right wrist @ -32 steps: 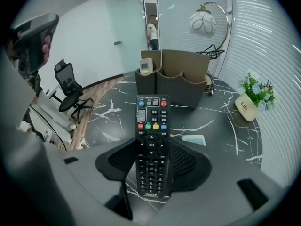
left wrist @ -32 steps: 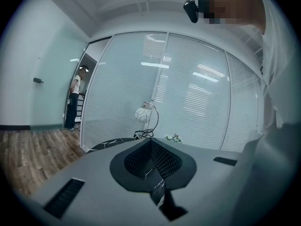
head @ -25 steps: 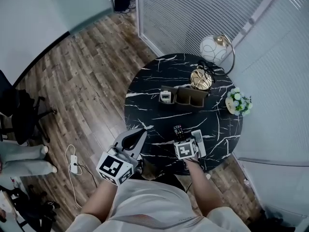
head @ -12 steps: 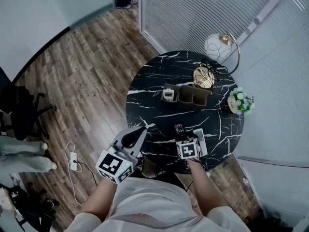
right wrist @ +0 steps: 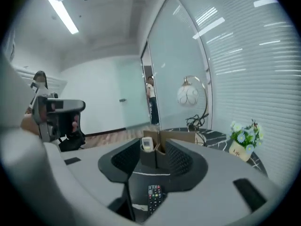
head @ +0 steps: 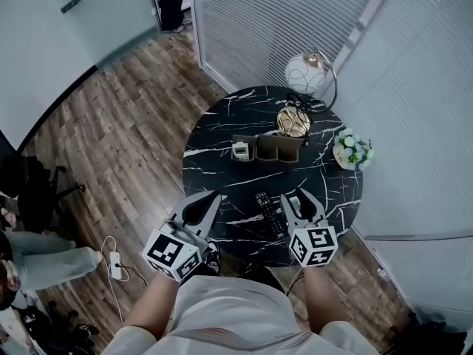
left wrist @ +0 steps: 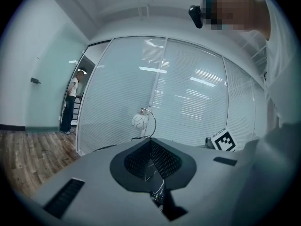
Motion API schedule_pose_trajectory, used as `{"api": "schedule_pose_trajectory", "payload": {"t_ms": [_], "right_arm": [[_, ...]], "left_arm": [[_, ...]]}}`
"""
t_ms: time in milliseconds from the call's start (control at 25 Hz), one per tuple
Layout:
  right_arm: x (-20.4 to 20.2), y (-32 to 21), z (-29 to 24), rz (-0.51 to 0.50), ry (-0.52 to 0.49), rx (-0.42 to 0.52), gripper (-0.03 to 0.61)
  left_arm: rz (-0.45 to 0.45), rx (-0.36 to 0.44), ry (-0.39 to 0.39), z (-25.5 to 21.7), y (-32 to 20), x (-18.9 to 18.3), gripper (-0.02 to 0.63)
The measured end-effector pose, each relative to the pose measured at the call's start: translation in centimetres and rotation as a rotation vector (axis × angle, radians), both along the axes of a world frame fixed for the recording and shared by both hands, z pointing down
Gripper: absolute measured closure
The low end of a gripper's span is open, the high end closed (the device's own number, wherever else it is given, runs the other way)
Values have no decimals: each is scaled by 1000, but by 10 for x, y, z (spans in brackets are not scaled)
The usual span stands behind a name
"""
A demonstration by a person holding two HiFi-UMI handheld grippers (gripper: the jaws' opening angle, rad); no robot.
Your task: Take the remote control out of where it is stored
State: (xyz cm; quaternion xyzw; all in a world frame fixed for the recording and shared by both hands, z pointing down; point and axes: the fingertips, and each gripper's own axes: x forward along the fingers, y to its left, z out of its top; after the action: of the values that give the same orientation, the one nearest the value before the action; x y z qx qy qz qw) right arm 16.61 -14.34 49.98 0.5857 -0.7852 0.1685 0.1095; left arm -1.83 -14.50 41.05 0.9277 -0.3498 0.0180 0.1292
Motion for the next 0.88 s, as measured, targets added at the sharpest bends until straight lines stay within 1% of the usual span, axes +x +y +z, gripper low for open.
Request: {"api": "schedule_pose_trajectory", "payload": {"t_ms": [120, 280, 400, 520, 880], "right_arm": [[9, 8, -43, 18, -5, 103, 476], [18, 17, -83, 40, -33, 197, 534], [22, 24, -104, 49, -47, 255, 549], [24, 30, -116, 40, -42, 288, 552], [21, 33, -124, 27, -20, 291, 552]], "left_arm": [[10, 27, 3, -13, 2, 7, 604], [16, 56, 19, -30, 5, 14, 604], [18, 69, 18, -38, 10, 18, 604], [20, 73, 16, -40, 14, 21, 604], [18, 91, 22, -45, 16, 23, 604]]}}
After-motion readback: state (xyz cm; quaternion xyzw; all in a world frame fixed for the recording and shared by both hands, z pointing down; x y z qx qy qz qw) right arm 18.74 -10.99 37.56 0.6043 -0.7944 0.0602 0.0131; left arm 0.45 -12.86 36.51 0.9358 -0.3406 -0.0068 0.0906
